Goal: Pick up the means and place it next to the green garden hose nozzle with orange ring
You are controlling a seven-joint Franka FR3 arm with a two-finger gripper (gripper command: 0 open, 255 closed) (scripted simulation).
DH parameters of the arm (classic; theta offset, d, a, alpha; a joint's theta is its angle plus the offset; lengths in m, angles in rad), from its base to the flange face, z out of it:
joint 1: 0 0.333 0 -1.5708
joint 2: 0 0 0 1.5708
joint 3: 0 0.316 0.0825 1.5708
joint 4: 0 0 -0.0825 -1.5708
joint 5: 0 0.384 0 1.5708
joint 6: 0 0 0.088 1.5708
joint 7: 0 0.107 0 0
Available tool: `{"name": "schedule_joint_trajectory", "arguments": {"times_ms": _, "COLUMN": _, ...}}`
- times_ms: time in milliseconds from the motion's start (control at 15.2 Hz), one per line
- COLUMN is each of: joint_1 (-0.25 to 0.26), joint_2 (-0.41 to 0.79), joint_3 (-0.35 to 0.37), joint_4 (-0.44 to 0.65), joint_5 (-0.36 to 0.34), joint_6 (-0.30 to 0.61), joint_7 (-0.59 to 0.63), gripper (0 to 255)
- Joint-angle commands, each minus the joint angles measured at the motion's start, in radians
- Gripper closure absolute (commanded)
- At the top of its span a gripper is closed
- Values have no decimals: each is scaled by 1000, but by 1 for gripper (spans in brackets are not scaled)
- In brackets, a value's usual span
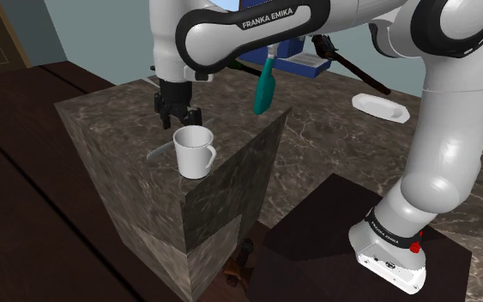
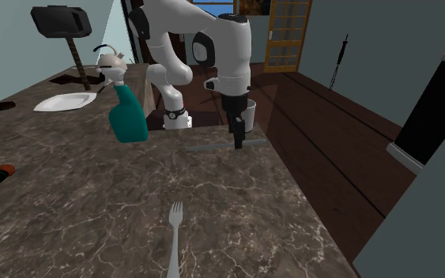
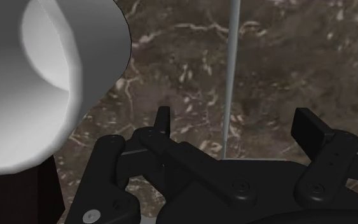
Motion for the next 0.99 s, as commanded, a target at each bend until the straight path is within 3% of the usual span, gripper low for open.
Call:
{"name": "schedule_joint_trajectory", "arguments": {"times_ms": 0, "joint_1": 0, "joint_2": 0, "joint_3": 0, "joint_4": 0, "joint_5": 0, "joint_6": 1, "joint_7": 0, "gripper": 0}}
{"name": "schedule_joint_trajectory", "arguments": {"times_ms": 132, "joint_1": 0, "joint_2": 0, "joint_3": 0, "joint_4": 0, "joint_5": 0, "joint_6": 0, "joint_7": 0, "gripper": 0}}
{"name": "schedule_joint_trajectory", "arguments": {"times_ms": 198, "joint_1": 0, "joint_2": 0, "joint_3": 0, "joint_4": 0, "joint_5": 0, "joint_6": 0, "joint_7": 0, "gripper": 255}}
{"name": "schedule_joint_trajectory", "arguments": {"times_ms": 924, "joint_1": 0, "joint_2": -7, "joint_3": 3, "joint_4": 18, "joint_5": 6, "joint_6": -23, "joint_7": -3, "gripper": 255}}
